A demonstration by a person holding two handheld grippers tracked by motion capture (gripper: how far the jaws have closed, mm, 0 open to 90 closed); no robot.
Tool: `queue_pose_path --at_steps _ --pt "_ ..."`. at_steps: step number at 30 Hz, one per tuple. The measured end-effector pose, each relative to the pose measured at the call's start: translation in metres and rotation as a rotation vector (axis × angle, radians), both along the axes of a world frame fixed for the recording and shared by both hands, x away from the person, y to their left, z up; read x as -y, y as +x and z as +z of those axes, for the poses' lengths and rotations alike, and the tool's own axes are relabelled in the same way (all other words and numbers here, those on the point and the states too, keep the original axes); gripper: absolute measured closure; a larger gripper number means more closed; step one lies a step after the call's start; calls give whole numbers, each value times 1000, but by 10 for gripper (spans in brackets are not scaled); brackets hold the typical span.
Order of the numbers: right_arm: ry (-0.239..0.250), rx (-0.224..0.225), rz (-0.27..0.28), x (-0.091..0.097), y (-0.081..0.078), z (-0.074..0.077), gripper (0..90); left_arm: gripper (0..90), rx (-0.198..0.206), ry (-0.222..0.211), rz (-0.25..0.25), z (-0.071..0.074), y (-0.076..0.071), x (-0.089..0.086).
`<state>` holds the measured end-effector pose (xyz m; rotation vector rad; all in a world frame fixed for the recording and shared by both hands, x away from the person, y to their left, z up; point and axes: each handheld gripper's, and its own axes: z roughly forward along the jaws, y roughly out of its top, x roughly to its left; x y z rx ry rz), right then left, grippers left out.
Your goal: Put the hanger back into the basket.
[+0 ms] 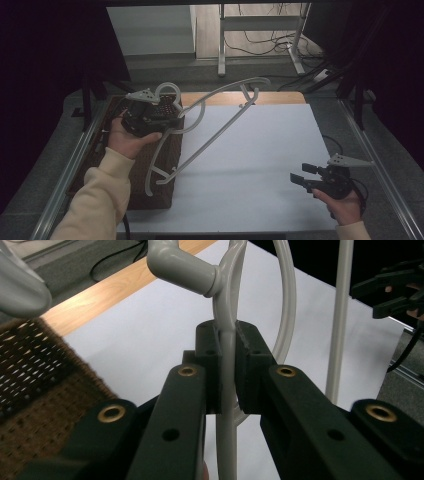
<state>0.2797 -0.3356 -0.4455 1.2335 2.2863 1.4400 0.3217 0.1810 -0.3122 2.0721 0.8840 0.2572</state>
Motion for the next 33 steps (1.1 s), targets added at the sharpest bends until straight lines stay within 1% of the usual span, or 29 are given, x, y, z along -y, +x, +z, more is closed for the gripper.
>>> queue_pose_path --at_steps 3,8,11,17,18,19,21,24,28,31,33 --pt "-3 -7 1 0 0 0 276 824 -4 -5 8 0 1 -7" --pt "-7 -9 -2 0 0 0 276 824 -10 -18 23 1 2 -24" --pt "-11 -9 -4 0 1 -1 276 824 -11 -3 40 2 4 -34" --pt "-14 -11 -8 -1 1 -2 276 824 -5 28 102 2 8 -62" --pt "-15 -12 -8 -1 1 -2 276 825 -5 38 121 2 10 -70" --pt "-16 -12 -8 -1 1 -2 276 825 -5 40 129 2 10 -72" --pt "-16 -13 -8 -1 1 -2 276 824 -9 46 153 1 13 -84" --pt "-15 -12 -8 -1 2 -2 276 825 -5 68 187 -1 15 -96" --pt "-21 -12 -9 -1 3 -3 276 825 -3 91 240 -9 17 -114" --pt "-22 -16 -9 -1 3 -3 276 825 -7 124 266 -19 18 -124" --pt "-24 -17 -9 -1 3 -3 276 825 -22 133 278 -28 19 -130"
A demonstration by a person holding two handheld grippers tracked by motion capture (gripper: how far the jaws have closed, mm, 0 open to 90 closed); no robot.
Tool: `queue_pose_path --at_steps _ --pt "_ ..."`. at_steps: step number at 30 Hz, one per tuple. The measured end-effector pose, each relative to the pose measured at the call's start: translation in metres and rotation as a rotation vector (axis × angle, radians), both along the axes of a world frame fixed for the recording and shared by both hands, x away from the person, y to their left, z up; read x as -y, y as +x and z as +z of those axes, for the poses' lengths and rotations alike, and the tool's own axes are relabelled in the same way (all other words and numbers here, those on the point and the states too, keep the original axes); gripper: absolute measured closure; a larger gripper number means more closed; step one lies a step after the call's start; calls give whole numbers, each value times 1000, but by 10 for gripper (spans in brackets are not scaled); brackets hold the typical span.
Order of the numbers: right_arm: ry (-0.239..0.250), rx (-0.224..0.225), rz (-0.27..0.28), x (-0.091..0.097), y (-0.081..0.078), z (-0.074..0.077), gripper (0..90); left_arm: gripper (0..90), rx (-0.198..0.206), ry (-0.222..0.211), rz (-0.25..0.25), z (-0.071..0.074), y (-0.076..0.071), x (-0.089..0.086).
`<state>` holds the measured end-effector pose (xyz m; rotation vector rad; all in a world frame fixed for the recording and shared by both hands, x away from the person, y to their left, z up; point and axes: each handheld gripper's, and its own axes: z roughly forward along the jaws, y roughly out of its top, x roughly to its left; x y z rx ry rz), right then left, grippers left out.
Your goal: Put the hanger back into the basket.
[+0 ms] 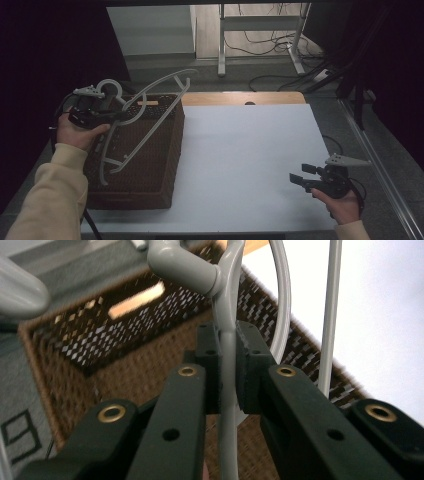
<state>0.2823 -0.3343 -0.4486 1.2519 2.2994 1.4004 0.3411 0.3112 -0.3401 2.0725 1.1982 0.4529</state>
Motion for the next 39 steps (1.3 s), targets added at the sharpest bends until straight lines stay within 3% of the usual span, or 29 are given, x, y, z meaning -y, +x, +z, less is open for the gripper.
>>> queue_pose_path --at_steps 8,18,23,31,35,37,39 --pt "-4 1 -2 0 0 -1 275 825 -46 9 41 -28 2 -22" --pt "-7 -3 0 -1 1 -1 275 825 -73 3 48 -43 -1 -29" --pt "-7 2 0 -1 1 -1 274 824 -93 22 62 -53 -1 -32" --pt "-10 -1 3 -2 1 -2 273 823 -134 87 99 -74 -2 -37" --pt "-8 -1 1 0 1 -2 273 816 -139 94 105 -82 -3 -40" --pt "-9 0 0 0 1 -2 273 768 -134 88 95 -83 -4 -41" --pt "-9 -2 1 0 1 -2 273 586 -139 83 80 -81 -4 -39"
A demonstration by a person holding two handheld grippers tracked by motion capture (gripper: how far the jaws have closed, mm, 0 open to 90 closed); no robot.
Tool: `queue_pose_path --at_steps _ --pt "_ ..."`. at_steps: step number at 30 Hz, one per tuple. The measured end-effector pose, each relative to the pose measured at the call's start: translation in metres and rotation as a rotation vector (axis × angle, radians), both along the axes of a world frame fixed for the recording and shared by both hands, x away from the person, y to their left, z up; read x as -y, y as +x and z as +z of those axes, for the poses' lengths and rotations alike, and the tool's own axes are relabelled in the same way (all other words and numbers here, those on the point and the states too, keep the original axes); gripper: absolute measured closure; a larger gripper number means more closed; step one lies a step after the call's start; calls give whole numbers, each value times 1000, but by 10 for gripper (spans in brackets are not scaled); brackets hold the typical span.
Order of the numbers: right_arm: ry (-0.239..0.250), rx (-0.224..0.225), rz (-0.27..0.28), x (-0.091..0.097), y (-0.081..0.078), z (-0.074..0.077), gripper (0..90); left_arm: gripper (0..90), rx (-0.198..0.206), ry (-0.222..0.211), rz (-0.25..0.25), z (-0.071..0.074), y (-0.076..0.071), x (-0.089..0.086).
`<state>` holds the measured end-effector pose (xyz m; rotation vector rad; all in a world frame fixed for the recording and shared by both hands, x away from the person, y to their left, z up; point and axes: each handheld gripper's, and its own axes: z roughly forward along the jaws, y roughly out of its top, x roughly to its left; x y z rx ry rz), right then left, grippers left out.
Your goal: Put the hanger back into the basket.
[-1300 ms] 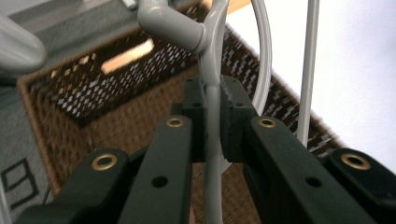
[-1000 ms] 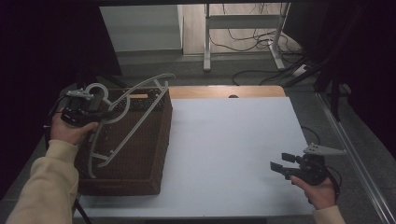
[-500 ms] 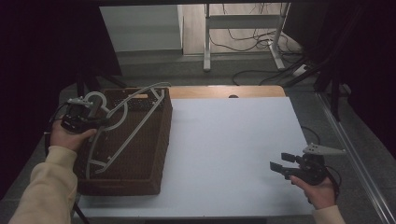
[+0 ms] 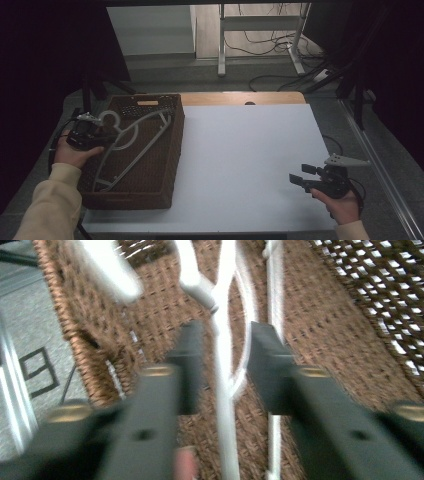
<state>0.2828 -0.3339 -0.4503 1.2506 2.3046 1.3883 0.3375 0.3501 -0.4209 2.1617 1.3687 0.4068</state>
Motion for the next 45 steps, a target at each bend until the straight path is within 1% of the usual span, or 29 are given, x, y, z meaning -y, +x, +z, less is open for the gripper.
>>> queue_pose_path --at_steps 1,2,3,5,6,7,9,11,13,14,16,18,20,22,23,24,27,29,30,35,37,45 --pt "-1 0 1 0 0 0 272 484 2 9 0 2 0 3" --pt "-1 -4 1 -1 0 0 272 397 1 6 -8 3 -1 5" --pt "-2 -3 1 -1 0 0 272 343 6 -5 -19 5 -1 6" --pt "-3 0 2 -1 0 0 270 303 19 -39 -52 9 -4 11" --pt "-3 0 3 -1 0 0 270 290 26 -66 -75 11 -5 15" --pt "-3 0 4 -1 0 0 270 276 28 -79 -87 13 -6 17" --pt "-3 -1 5 -1 0 0 270 267 43 -92 -117 15 -9 24" --pt "-2 0 6 -1 0 0 269 267 50 -119 -137 18 -13 31" --pt "-3 2 7 -2 1 0 268 267 64 -143 -150 21 -20 38" --pt "-2 -1 7 -2 0 1 266 268 68 -147 -155 21 -21 39" --pt "-6 2 10 -3 1 1 264 268 86 -178 -166 23 -30 47" --pt "-6 2 12 -4 1 2 262 268 91 -191 -174 22 -36 55" --pt "-10 4 15 -6 2 1 260 267 106 -208 -176 19 -45 63" --pt "-19 3 18 -7 3 1 258 266 130 -230 -176 16 -54 73" --pt "-26 1 19 -8 3 1 257 266 137 -235 -180 14 -57 78" --pt "-31 8 22 -8 4 0 256 265 142 -240 -184 13 -61 82" --pt "-38 8 29 -9 6 0 250 264 150 -260 -198 9 -71 94" --pt "-42 7 32 -10 7 0 247 262 152 -275 -207 8 -79 100" --pt "-44 11 33 -10 8 0 244 263 151 -294 -217 7 -83 103" --pt "-52 6 30 -10 14 -2 238 263 131 -304 -255 2 -95 115" --pt "-56 8 32 -10 15 -2 237 262 125 -296 -261 -1 -97 118" --pt "-58 19 34 -7 17 -2 232 258 107 -301 -263 -8 -98 122"
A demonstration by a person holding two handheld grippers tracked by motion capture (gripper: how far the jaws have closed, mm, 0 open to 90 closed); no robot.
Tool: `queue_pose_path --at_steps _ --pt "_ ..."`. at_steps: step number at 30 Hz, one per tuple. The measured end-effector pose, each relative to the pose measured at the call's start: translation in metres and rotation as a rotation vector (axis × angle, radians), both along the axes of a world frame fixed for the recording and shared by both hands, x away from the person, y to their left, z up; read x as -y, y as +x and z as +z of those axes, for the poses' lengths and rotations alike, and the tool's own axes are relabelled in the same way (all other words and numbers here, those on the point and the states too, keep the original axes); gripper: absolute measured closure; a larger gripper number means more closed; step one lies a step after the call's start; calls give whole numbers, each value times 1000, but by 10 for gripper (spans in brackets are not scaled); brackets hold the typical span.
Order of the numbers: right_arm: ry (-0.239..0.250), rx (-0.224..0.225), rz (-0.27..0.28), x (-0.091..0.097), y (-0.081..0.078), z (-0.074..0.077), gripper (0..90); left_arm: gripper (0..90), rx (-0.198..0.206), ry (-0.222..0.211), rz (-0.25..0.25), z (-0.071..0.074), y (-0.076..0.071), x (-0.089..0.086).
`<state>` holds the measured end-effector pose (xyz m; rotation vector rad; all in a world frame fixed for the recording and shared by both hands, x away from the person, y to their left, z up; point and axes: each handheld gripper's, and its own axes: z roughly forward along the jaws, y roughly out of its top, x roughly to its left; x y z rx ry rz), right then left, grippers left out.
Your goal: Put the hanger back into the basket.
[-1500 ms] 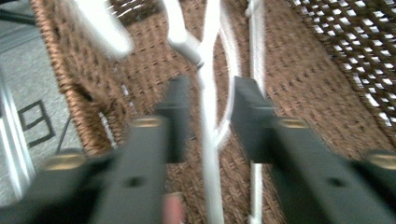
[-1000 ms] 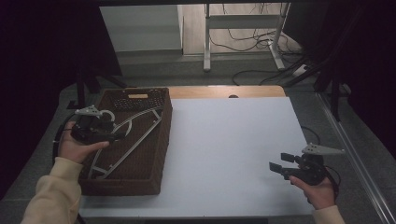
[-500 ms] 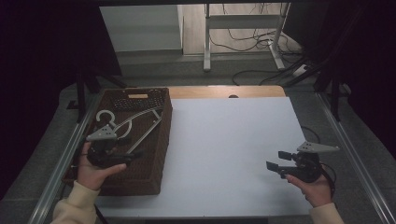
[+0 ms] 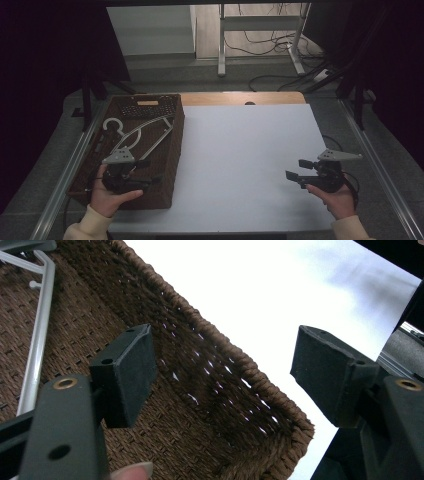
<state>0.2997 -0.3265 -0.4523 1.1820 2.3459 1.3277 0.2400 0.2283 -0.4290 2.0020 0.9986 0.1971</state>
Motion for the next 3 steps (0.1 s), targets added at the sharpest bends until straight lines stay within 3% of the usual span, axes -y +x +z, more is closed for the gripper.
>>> queue_pose_path --at_steps 3 --pt "-5 1 2 0 1 0 228 254 -6 2 1 -3 1 1"
